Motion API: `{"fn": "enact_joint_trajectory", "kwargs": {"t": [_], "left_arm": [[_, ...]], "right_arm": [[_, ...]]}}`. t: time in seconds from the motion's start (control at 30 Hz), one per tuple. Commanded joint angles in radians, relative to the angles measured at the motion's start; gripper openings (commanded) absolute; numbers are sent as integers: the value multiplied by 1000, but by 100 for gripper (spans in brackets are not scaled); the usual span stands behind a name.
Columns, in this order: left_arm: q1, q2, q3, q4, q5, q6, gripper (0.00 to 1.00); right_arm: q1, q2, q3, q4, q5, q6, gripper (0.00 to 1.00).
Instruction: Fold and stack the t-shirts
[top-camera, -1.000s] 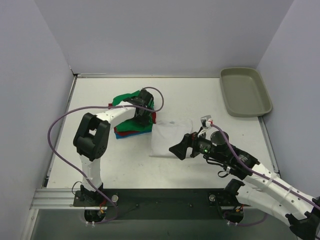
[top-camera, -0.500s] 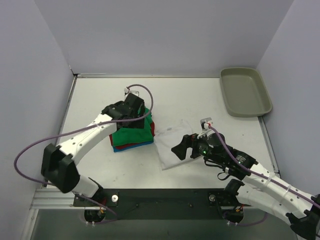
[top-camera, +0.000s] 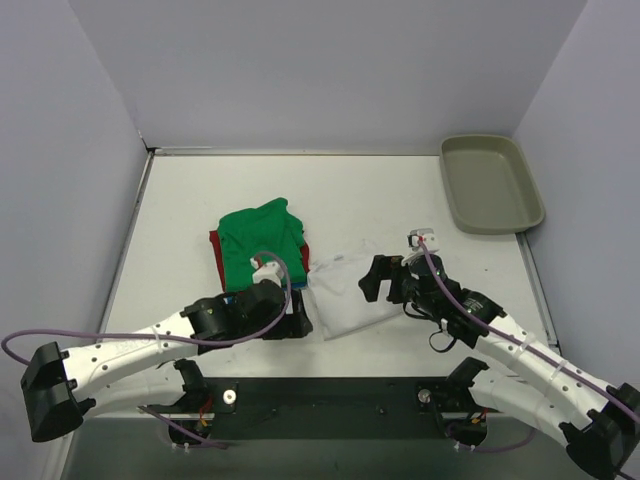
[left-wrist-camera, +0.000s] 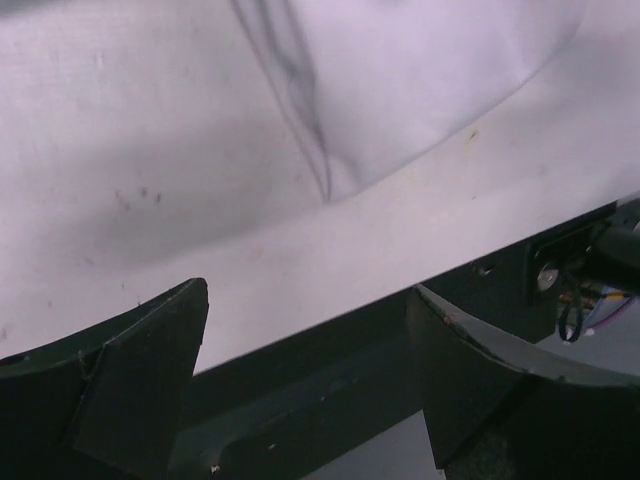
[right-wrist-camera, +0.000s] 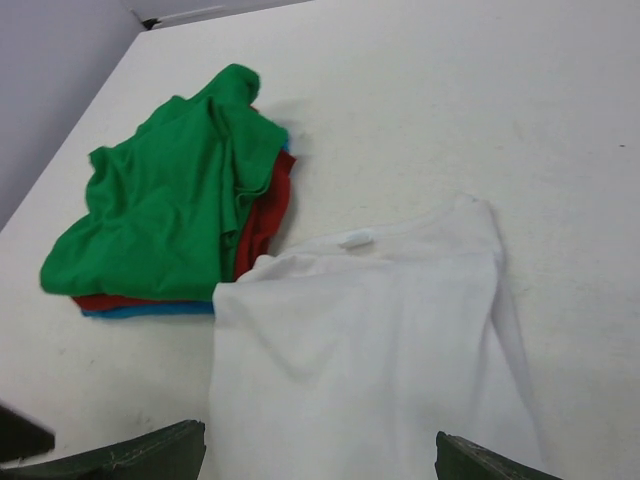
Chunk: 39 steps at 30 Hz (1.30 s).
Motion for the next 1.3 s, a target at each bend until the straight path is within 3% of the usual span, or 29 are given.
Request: {"fn": "enact_joint_trajectory", "kwargs": {"t": [0.0, 0.27, 0.53, 1.07, 1.2, 1.27], "left_arm": [[-79, -61, -113, 180, -7, -211, 89], [-137, -10, -283, 460, -50, -279, 89], [-145, 149, -325, 639, -34, -323, 89], [-104, 432, -295, 777, -44, -368, 89], [-82, 484, -317, 823, -18, -394, 84], [-72, 510, -328, 855, 5, -403, 75]], "right_arm": [[-95, 37, 32, 9, -13, 6, 100], [-170, 106, 41, 25, -37, -6, 100], [-225, 97, 19, 20, -94, -4, 100], [-305, 45, -17, 8, -146, -17, 100], [-322, 39, -19, 9, -164, -18, 100], [-325, 40, -16, 9, -174, -21, 100]]}}
